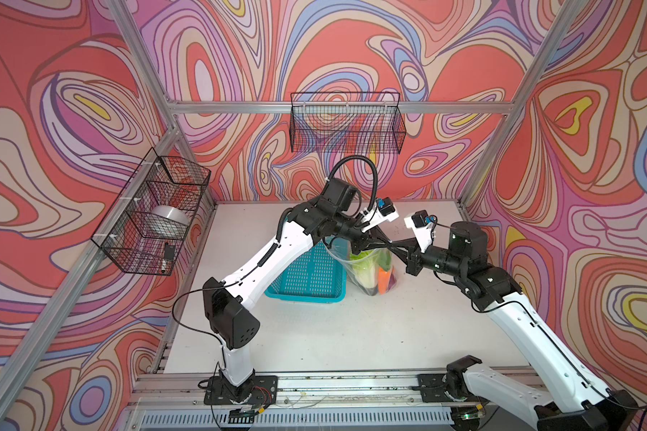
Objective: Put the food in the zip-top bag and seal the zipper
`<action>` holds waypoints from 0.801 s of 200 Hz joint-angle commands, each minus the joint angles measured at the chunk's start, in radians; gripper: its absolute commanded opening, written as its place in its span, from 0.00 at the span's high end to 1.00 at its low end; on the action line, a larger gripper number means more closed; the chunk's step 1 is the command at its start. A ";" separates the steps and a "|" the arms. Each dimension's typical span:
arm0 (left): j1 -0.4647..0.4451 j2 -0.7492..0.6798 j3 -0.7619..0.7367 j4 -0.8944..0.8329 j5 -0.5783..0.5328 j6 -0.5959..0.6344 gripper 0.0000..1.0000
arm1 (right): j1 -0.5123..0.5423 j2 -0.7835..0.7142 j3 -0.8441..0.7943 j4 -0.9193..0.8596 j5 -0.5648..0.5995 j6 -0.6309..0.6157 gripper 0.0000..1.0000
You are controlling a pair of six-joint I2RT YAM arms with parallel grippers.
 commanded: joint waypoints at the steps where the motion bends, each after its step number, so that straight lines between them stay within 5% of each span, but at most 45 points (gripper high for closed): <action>1: -0.030 0.014 0.035 -0.046 0.011 0.028 1.00 | -0.007 -0.023 0.032 0.052 -0.002 -0.005 1.00; 160: 0.009 -0.009 -0.020 -0.069 -0.128 0.098 1.00 | -0.048 -0.092 0.004 0.044 0.025 0.012 1.00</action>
